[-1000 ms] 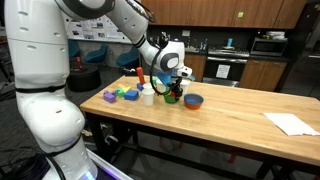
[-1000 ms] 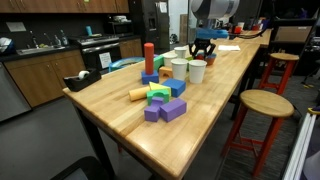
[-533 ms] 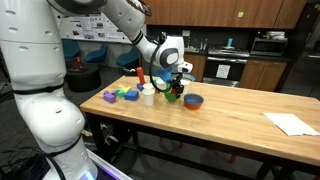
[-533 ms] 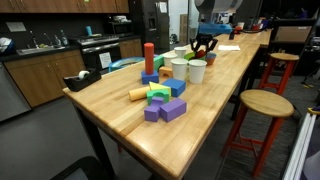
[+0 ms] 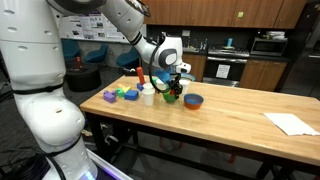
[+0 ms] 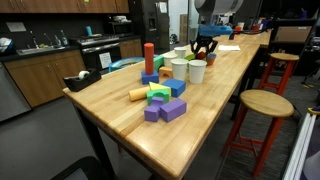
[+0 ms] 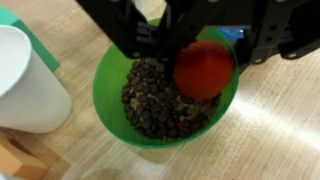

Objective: Put the bowls together

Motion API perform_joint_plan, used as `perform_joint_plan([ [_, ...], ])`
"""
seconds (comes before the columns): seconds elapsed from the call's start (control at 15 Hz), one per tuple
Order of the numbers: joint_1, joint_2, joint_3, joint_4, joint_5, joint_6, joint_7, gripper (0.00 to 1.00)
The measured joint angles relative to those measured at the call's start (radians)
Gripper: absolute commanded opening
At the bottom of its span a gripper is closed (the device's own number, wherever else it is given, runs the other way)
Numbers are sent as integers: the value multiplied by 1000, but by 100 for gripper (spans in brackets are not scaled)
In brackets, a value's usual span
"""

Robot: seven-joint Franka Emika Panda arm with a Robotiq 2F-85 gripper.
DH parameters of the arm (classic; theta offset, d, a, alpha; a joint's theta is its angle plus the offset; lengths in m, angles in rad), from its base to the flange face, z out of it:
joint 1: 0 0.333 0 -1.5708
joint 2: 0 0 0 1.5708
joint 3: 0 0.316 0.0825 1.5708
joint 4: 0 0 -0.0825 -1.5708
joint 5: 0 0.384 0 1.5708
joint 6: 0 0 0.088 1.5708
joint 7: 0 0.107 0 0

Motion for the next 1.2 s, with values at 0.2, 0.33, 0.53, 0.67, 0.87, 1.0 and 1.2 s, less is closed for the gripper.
perform_joint_plan([
  [0.2, -2, -3, -2, 0, 13, 0, -19, 27],
  [0.33, -5, -10, -2, 0, 15, 0, -25, 27],
  [0.53, -8, -28, -3, 0, 26, 0, -42, 27],
  [0.67, -10, -50, -3, -2, 30, 0, -50, 27],
  [0.87, -14, -92, -4, -5, 38, -1, -59, 27],
  [1.0, -18, -118, -7, -5, 54, -4, -63, 27],
  [1.2, -28, -139, -17, 0, 86, -17, -73, 27],
])
